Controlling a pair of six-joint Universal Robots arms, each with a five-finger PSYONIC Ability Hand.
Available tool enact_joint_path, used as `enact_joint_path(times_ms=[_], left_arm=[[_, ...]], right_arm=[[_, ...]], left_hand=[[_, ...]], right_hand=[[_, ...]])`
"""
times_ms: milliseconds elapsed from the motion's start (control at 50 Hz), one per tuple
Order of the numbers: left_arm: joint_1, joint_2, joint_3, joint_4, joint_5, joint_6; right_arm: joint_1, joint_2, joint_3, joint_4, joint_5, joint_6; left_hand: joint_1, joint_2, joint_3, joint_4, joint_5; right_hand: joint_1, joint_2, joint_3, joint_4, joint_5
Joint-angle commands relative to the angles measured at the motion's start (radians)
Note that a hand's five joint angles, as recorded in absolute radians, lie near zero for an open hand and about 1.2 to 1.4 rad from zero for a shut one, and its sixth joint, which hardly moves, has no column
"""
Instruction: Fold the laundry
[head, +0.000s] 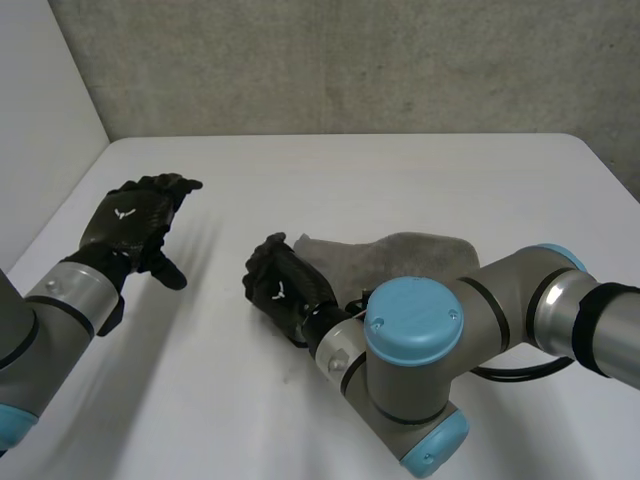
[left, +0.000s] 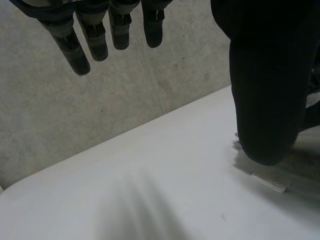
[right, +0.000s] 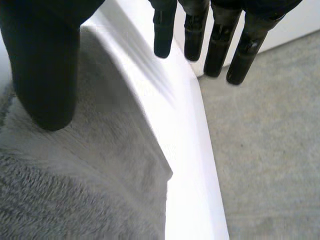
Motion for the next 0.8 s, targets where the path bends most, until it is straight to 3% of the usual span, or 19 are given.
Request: enact_joint_path(times_ms=[20,100,160,260,380,520,600,640,660,680,700,720,800], left_arm=[[-0.008,-0.001,-0.007,0.001,0.001,0.001],[-0.035,-0.001,-0.007,0.001,0.001,0.001],[-0.049,0.006,-0.003,0.001,0.0,0.001],[-0.083,0.008,0.019,0.001,-0.002,0.0],[-0.144,-0.001,0.086,-0.012,-0.009,-0.002],[-0.2,-0.003,0.194,-0.073,-0.046,-0.005],[-0.239,-0.012,0.301,-0.197,-0.113,-0.032],[-0.25,-0.013,0.338,-0.243,-0.133,-0.054],[-0.259,-0.018,0.37,-0.287,-0.15,-0.077],[-0.259,-0.018,0.37,-0.288,-0.15,-0.077],[-0.264,-0.021,0.399,-0.33,-0.161,-0.101],[-0.266,-0.023,0.422,-0.367,-0.166,-0.129],[-0.266,-0.023,0.46,-0.416,-0.167,-0.172]], right_arm=[[-0.024,-0.162,0.029,0.008,0.137,0.148],[-0.109,-0.257,0.104,0.063,0.139,0.355],[-0.147,-0.288,0.134,0.097,0.134,0.421],[-0.315,-0.399,0.264,0.225,0.093,0.637],[-0.441,-0.417,0.384,0.241,0.062,0.68],[-0.553,-0.417,0.517,0.184,0.031,0.691],[-0.562,-0.414,0.546,0.15,0.03,0.691],[-0.562,-0.405,0.557,0.112,0.031,0.678],[-0.562,-0.405,0.557,0.112,0.031,0.678],[-0.564,-0.397,0.557,0.089,0.033,0.678],[-0.564,-0.397,0.557,0.089,0.033,0.678],[-0.568,-0.385,0.555,0.06,0.037,0.677],[-0.567,-0.385,0.525,0.014,0.04,0.633]], left_hand=[[-0.006,0.009,0.005,0.007,-0.031],[-0.006,0.009,0.005,0.007,-0.031],[-0.006,0.009,0.005,0.007,-0.031],[-0.005,0.01,0.006,0.007,-0.03],[0.001,0.016,0.012,0.013,-0.024],[0.001,0.016,0.012,0.013,-0.024],[-0.006,0.009,0.005,0.007,-0.031],[-0.006,0.009,0.005,0.007,-0.031],[-0.006,0.009,0.005,0.007,-0.031],[-0.006,0.009,0.005,0.007,-0.031],[-0.006,0.009,0.005,0.007,-0.031],[-0.006,0.009,0.005,0.007,-0.031],[-0.006,0.009,0.005,0.007,-0.031]], right_hand=[[-0.121,-0.171,-0.176,-0.18,-0.181],[-0.121,-0.171,-0.176,-0.18,-0.181],[-0.121,-0.171,-0.176,-0.18,-0.181],[-0.121,-0.171,-0.176,-0.18,-0.181],[-0.11,-0.161,-0.166,-0.17,-0.171],[0.238,0.188,0.183,0.179,0.177],[0.359,0.309,0.304,0.3,0.299],[0.616,0.565,0.561,0.557,0.555],[0.618,0.567,0.562,0.558,0.557],[0.876,0.826,0.821,0.817,0.816],[0.879,0.828,0.824,0.82,0.818],[1.099,1.048,1.044,1.04,1.038],[1.101,1.05,1.046,1.042,1.04]])
